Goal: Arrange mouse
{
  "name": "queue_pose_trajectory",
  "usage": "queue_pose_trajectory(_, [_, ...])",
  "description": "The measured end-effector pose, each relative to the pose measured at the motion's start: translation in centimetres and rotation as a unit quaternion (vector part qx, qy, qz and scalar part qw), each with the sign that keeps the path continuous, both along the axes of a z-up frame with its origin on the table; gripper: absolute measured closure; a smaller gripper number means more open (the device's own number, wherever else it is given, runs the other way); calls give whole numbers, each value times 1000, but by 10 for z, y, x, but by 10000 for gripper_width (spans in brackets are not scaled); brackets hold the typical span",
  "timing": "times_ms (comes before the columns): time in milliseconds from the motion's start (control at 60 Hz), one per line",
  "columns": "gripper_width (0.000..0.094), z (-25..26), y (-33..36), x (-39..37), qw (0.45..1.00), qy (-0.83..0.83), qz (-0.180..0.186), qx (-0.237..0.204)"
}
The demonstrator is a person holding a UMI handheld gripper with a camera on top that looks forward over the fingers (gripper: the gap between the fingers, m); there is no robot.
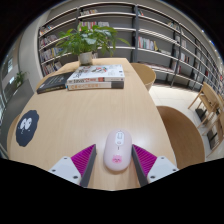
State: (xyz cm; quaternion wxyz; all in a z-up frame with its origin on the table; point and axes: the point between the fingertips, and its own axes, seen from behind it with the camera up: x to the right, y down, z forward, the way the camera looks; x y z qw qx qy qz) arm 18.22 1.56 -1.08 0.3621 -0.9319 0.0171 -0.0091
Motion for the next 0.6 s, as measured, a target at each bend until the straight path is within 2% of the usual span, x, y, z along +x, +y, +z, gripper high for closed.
queue_pose_trajectory(117, [452, 0, 10, -7, 1000, -2, 2, 2])
queue_pose_trajectory(217, [477, 0, 10, -9, 1000, -10, -4, 1])
queue_pose_trajectory(333, [603, -1, 10, -11, 1000, -9, -16, -12])
queue_pose_trajectory(367, [577, 3, 10, -11, 1000, -8, -25, -15])
queue_pose_trajectory(383, [635, 7, 11, -11, 999, -8, -28, -14])
queue_pose_trajectory(450, [636, 41, 18, -11, 999, -28, -41, 7])
queue_pose_trajectory(600, [637, 168, 48, -65, 992, -37, -53, 112])
